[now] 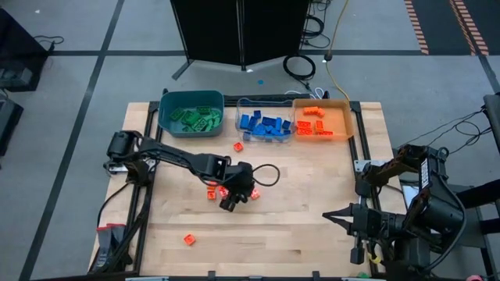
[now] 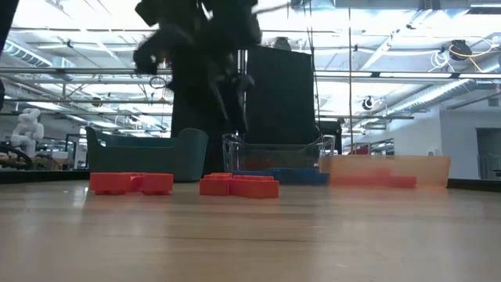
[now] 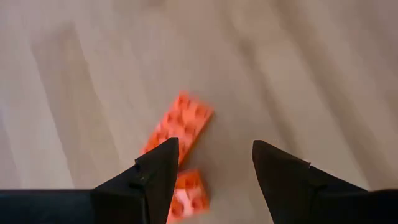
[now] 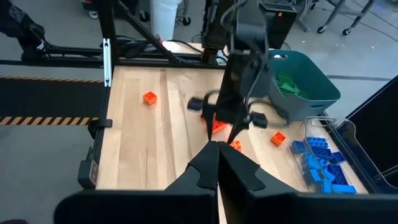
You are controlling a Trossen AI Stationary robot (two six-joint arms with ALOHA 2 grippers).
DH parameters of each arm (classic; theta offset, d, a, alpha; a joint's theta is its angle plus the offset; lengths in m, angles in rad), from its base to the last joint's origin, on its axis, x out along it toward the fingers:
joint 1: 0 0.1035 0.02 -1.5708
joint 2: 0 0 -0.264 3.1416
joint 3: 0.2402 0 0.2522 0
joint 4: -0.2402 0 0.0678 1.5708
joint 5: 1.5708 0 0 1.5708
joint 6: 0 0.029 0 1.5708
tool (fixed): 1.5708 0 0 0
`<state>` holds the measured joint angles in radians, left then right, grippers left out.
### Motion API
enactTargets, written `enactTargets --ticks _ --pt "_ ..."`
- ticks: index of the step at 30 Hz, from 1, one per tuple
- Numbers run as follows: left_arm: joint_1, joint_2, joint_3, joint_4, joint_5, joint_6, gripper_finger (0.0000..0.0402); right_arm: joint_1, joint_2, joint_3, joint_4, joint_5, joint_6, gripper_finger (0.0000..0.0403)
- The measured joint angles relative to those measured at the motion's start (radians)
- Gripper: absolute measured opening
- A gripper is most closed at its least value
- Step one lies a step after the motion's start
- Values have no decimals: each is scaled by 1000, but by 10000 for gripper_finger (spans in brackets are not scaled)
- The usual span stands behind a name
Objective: Sort blocks
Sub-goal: Put the orange game piece into the orange transparent bin
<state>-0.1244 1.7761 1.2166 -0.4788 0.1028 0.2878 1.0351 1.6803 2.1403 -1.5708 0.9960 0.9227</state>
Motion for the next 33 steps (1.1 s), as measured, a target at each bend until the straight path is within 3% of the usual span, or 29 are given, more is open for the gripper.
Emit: enactTargets --ticks 6,14,19,24,33 --pt "-11 21 20 70 -95 -119 212 0 0 0 0 1 8 0" --pt "-1 21 54 128 -146 -22 212 0 0 0 0 1 19 0" --pt "26 36 53 133 -137 200 214 0 0 0 0 1 26 0" --pt "60 74 52 96 -79 219 242 0 0 0 -1 1 25 0" --pt "46 112 51 113 -90 245 299 0 0 0 0 2 25 0"
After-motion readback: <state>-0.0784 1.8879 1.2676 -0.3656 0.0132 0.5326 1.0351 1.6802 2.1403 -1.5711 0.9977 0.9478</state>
